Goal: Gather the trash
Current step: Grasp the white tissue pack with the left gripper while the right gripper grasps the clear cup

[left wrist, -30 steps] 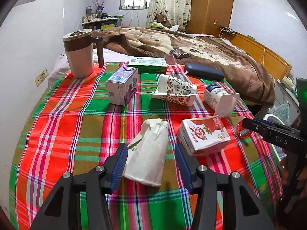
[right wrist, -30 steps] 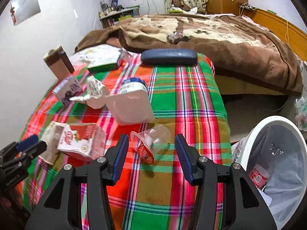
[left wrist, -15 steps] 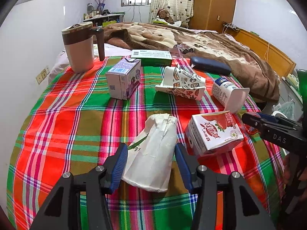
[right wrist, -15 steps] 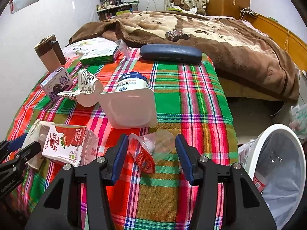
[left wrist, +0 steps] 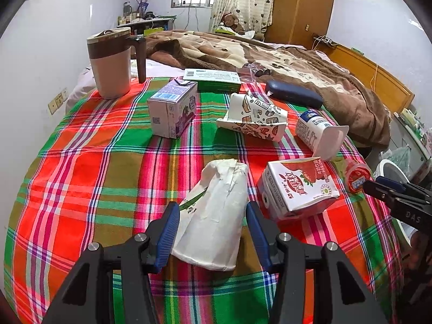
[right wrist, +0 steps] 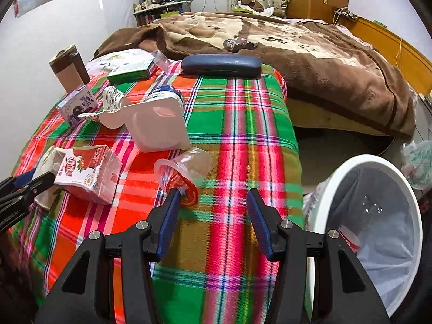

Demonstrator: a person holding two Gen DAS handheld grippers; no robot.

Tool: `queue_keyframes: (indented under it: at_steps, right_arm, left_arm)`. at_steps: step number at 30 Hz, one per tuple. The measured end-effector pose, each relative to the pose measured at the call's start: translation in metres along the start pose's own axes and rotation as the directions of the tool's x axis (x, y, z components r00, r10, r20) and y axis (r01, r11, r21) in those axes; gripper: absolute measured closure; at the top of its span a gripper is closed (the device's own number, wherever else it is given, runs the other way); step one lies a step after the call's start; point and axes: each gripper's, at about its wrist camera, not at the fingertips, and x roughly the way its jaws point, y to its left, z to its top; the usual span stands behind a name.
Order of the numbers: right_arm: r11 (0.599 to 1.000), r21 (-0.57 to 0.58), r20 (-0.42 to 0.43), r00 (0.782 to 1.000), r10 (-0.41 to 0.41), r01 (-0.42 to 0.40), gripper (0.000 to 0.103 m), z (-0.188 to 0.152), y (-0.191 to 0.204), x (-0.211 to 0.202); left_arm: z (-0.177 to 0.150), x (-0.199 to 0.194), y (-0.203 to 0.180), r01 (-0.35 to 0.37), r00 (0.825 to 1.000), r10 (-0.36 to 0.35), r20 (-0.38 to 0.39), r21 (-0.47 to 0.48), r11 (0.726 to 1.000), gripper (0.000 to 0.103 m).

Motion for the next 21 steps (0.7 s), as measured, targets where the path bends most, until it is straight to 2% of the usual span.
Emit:
queue_keyframes:
  at_steps: [5, 9, 17, 21]
  right_arm:
    - [0.999, 0.007, 0.024, 0.999, 0.036, -0.036, 0.051, 0.002, 0.007, 0.001]
    - [0.997, 0.066, 0.044, 0.998, 0.04, -0.043, 0.051, 0.012, 0.011, 0.007]
    - [0.982, 0.178, 0.009, 0.999, 0.054, -0.054, 0.051, 0.025, 0.017, 0.03]
    - [0.985, 0.169, 0.009, 0.999, 0.036, -0.037, 0.05, 0.022, 0.021, 0.033]
  left_arm:
    - [0.001, 0.001, 0.0, 0.005, 1.0, -0.005, 0.0, -0.005, 1.0, 0.052]
    - [0.003, 0.002, 0.001, 0.012, 1.0, -0.012, -0.003, -0.014, 1.0, 0.052]
    - [0.005, 0.007, 0.002, 0.013, 1.0, -0.013, -0.009, -0.022, 1.0, 0.052]
    - [0.005, 0.009, 0.003, 0.019, 1.0, -0.019, -0.012, -0.027, 0.999, 0.052]
